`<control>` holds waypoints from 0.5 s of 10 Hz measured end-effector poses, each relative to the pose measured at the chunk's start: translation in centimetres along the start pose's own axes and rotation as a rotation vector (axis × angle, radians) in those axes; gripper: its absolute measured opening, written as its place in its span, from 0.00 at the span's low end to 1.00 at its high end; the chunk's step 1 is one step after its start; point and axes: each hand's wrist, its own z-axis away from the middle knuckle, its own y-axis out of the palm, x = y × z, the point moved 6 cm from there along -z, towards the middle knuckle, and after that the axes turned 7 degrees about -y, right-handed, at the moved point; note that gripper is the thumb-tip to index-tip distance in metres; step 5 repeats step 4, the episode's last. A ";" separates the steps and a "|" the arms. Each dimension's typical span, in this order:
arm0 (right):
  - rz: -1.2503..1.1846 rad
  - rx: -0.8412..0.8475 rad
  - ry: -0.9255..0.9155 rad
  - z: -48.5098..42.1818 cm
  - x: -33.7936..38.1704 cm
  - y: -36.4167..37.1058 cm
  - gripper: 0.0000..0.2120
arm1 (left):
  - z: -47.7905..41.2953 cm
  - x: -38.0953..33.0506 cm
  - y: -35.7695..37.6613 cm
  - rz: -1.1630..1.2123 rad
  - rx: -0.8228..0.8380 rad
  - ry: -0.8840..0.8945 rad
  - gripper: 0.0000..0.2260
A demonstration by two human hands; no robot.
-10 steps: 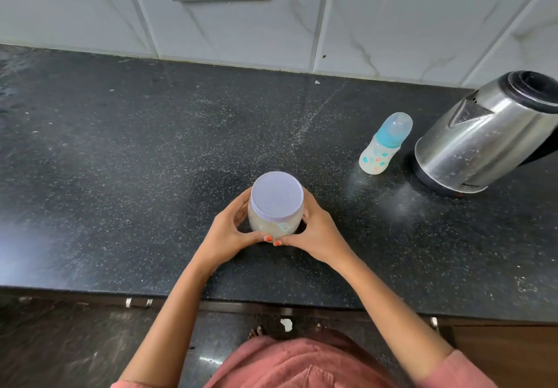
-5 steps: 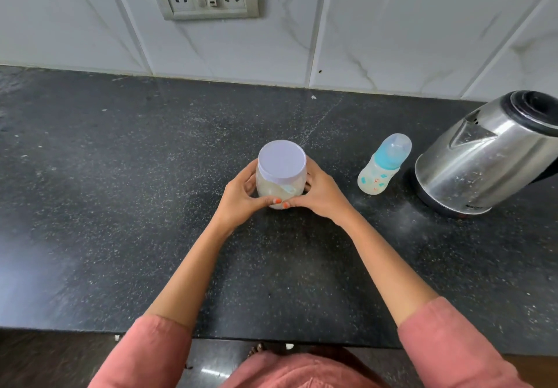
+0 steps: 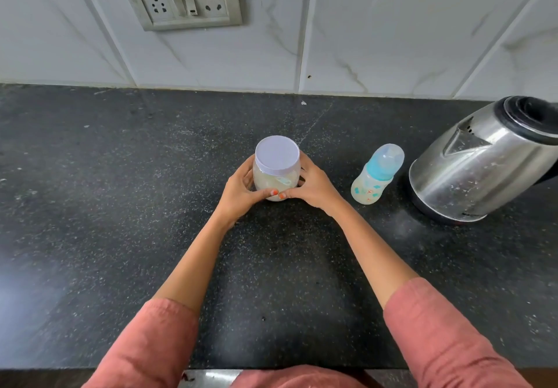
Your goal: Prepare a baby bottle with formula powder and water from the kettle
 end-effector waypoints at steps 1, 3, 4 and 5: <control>0.001 -0.020 -0.022 0.2 -0.1 0.2 0.46 | 0.2 0.2 0.1 -0.041 0.011 0.022 0.36; 0.121 -0.141 -0.070 2.4 -0.6 0.7 0.30 | 2.5 0.0 0.6 -0.193 -0.126 0.082 0.35; 0.166 -0.286 -0.031 4.3 -0.1 0.6 0.25 | 4.2 -0.5 1.3 -0.269 -0.241 0.088 0.30; 0.166 -0.286 -0.031 4.3 -0.1 0.6 0.25 | 4.2 -0.5 1.3 -0.269 -0.241 0.088 0.30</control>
